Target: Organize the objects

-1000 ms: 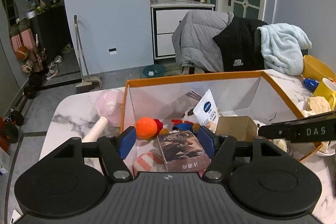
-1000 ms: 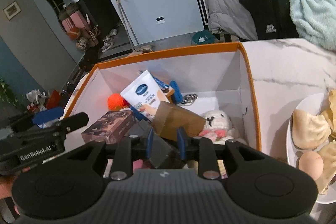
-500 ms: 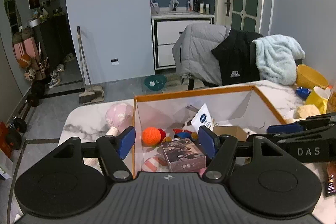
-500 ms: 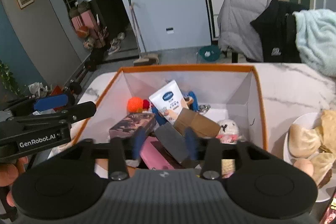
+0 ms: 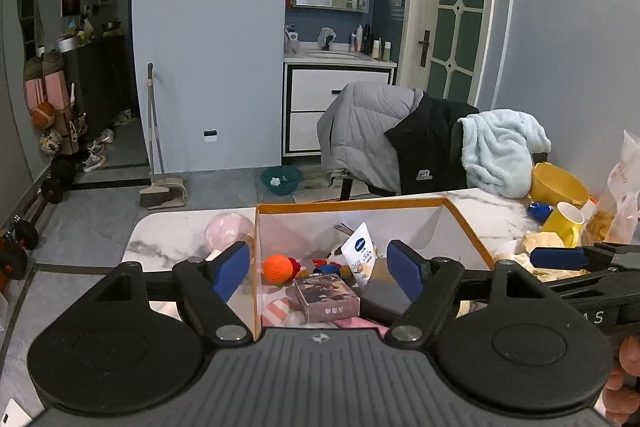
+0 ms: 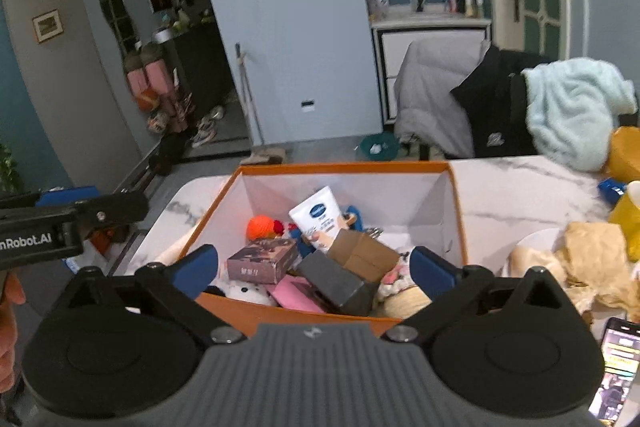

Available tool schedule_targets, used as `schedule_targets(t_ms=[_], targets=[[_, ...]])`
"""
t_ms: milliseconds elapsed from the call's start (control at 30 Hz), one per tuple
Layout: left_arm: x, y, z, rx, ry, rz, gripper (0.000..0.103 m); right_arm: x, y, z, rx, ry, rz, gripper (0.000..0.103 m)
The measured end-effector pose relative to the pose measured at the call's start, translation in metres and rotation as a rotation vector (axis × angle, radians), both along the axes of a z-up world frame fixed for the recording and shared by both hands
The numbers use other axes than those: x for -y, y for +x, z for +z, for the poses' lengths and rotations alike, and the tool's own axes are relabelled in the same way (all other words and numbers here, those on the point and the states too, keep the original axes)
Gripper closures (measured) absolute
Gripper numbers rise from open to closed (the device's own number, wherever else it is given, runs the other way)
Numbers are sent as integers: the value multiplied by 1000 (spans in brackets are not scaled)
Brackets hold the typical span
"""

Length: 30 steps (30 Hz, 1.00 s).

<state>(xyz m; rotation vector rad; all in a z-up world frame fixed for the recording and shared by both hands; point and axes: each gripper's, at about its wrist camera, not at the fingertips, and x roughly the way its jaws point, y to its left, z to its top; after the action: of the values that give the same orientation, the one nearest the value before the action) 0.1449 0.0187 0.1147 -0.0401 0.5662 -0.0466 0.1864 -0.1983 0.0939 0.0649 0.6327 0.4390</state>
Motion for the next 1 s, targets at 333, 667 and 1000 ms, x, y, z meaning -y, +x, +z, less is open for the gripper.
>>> schedule_targets(t_ms=[333,667,1000], targets=[[16,-26,-11,-93,59,62,5,9,-39,0,6,-50,-52,1],[6,-39,-35,-103,31,167,5,1,-58,-18,-23,-169,-140,1],[18,-40,-60,-99,67,150,5,-7,-58,-27,25,-184,-113,1]])
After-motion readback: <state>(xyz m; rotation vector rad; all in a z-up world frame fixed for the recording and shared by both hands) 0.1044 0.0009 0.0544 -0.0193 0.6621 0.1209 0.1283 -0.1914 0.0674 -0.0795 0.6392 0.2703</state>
